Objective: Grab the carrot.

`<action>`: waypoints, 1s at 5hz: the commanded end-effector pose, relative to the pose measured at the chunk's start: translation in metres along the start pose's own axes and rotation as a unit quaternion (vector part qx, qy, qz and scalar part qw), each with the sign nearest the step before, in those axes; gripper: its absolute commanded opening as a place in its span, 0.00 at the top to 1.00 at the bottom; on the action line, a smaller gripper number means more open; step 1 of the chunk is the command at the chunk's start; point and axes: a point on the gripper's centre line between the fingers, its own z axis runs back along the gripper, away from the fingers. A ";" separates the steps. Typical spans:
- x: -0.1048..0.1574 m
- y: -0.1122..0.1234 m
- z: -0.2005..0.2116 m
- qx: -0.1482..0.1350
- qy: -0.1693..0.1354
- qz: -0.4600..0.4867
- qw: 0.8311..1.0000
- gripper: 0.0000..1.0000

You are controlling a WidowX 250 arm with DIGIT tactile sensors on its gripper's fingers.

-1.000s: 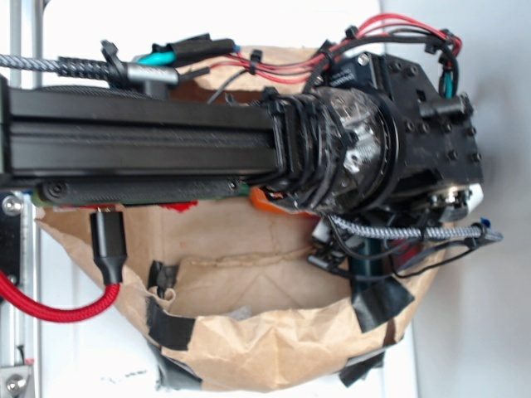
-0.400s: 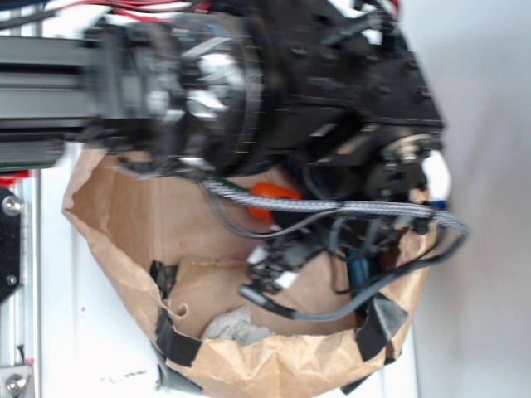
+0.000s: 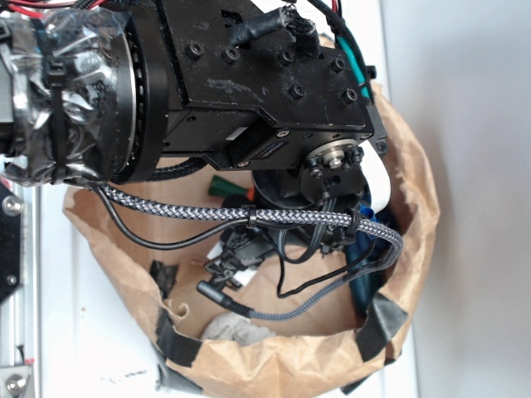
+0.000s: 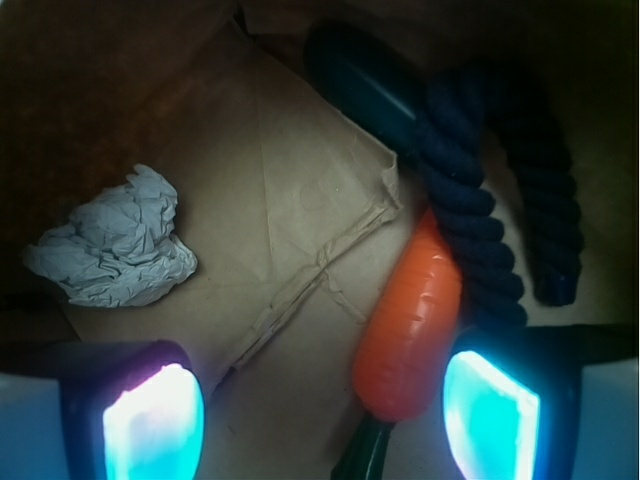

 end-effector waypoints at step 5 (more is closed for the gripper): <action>0.016 0.027 0.015 -0.037 -0.068 0.159 0.984 0.00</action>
